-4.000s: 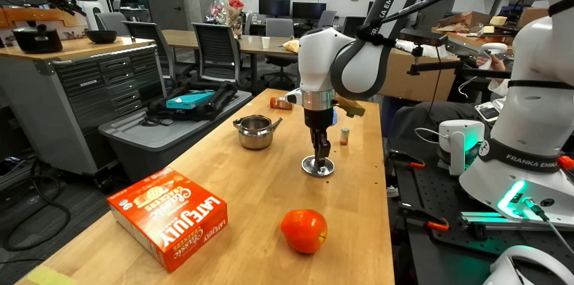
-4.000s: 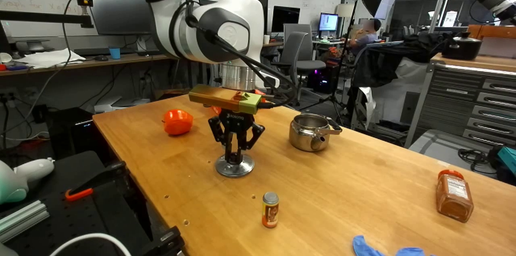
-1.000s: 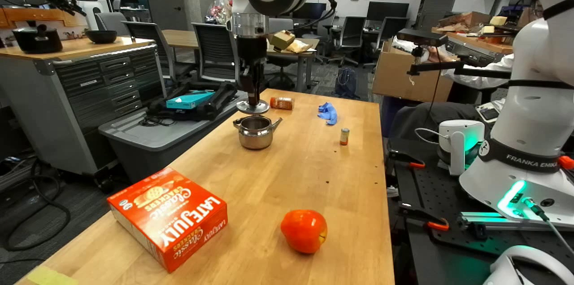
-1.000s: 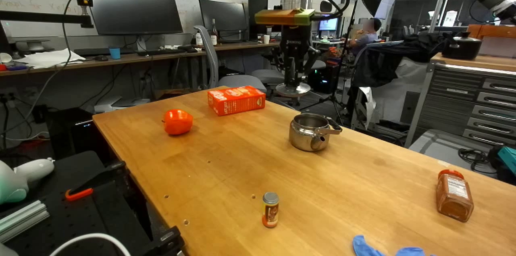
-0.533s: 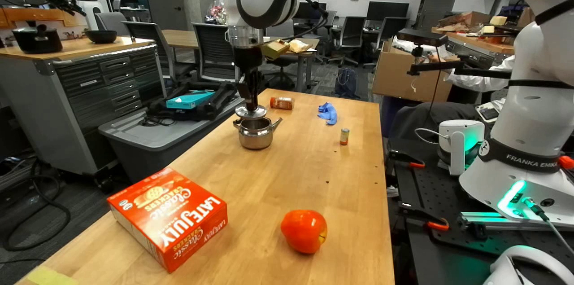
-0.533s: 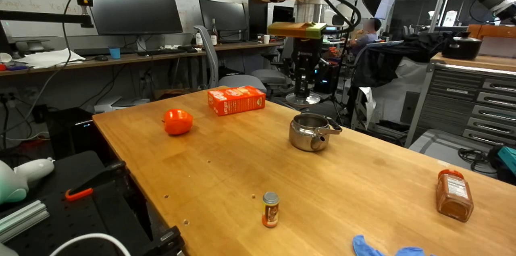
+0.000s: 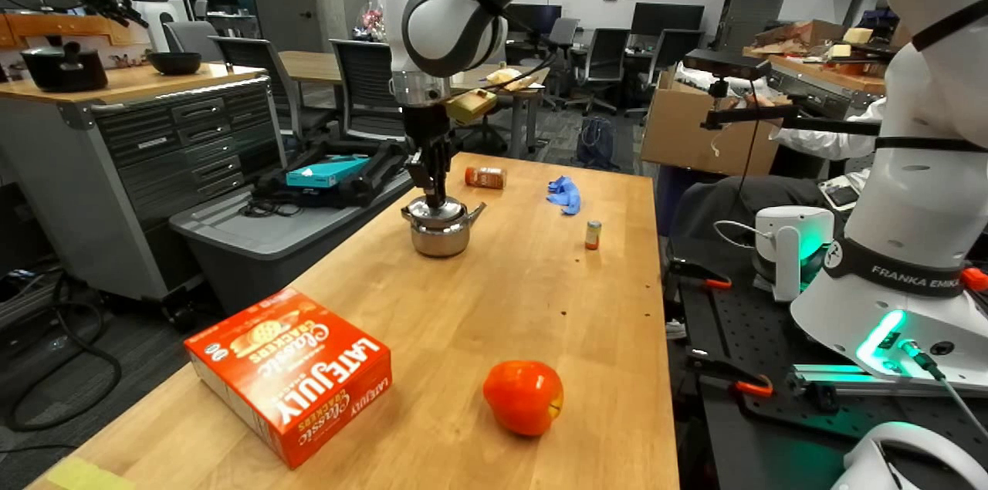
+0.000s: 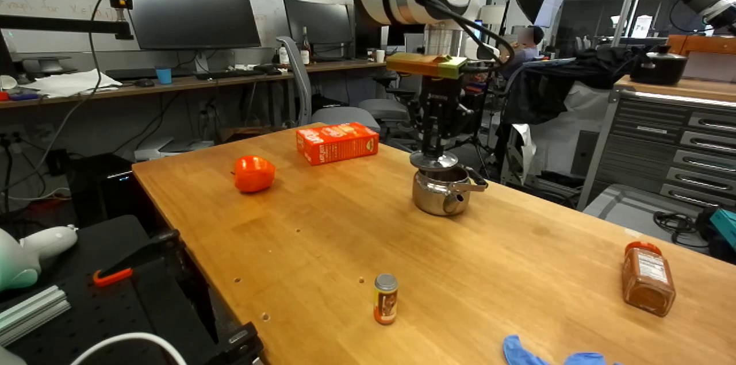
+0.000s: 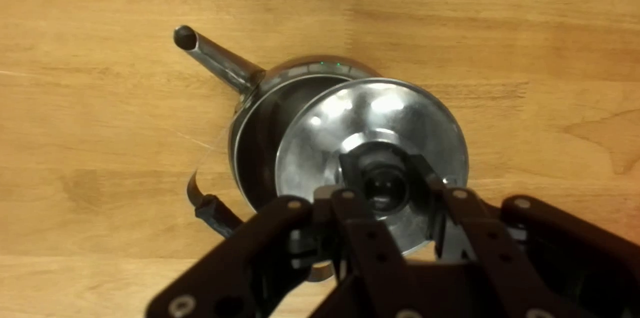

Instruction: Cover the kettle with the lid on the table

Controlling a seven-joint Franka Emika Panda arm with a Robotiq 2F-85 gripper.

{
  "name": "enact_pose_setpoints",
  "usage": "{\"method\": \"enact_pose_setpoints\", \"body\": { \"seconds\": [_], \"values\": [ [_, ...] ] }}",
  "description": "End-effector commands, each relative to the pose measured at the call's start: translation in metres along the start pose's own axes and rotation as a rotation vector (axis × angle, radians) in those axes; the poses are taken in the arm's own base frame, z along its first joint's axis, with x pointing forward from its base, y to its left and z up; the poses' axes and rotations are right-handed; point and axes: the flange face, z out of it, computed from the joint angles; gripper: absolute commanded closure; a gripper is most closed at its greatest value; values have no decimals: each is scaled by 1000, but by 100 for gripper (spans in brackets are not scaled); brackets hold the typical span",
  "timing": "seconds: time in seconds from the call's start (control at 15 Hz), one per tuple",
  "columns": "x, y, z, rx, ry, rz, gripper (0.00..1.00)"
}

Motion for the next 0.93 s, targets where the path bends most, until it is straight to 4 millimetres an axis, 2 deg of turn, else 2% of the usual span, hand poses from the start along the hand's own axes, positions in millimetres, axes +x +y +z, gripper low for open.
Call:
{"method": "enact_pose_setpoints", "body": {
  "seconds": [0.0,0.33,0.67,0.87],
  "values": [
    [7,5,-7,15,20,28,93],
    [2,17,-17,49,41,56,93],
    [4,27,-5,41,21,69,93],
    [4,23,3,23,9,51,93]
  ]
}}
